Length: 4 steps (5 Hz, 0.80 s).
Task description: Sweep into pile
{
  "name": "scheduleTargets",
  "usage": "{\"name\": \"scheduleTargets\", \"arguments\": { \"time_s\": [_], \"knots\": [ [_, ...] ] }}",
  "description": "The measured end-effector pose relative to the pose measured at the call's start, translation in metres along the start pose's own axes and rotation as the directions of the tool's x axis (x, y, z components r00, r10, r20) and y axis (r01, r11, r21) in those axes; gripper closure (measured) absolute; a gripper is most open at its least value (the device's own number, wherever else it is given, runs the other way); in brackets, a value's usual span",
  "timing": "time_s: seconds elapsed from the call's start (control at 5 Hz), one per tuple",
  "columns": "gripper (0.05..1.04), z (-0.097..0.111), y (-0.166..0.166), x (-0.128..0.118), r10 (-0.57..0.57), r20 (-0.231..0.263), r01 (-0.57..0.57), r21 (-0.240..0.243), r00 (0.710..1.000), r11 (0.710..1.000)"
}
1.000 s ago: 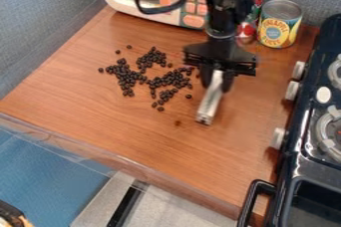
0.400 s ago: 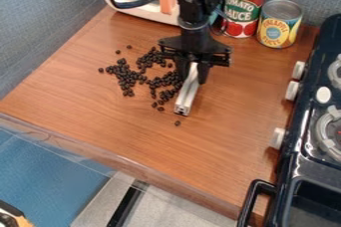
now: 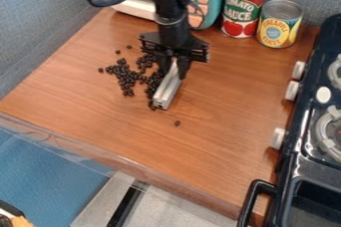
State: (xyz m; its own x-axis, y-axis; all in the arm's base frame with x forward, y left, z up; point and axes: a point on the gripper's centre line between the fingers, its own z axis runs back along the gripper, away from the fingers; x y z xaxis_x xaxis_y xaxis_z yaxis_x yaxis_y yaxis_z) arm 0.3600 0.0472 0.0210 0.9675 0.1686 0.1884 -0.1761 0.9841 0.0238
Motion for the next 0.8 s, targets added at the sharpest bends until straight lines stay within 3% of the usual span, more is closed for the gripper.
{"name": "scheduleTargets", "arguments": {
  "time_s": [0.6, 0.8],
  "knots": [
    [0.743, 0.000, 0.052, 0.000, -0.002, -0.007, 0.002, -0.001, 1.000, 1.000],
    [0.743, 0.000, 0.054, 0.001, -0.010, -0.013, 0.010, -0.011, 1.000, 1.000]
  ]
}}
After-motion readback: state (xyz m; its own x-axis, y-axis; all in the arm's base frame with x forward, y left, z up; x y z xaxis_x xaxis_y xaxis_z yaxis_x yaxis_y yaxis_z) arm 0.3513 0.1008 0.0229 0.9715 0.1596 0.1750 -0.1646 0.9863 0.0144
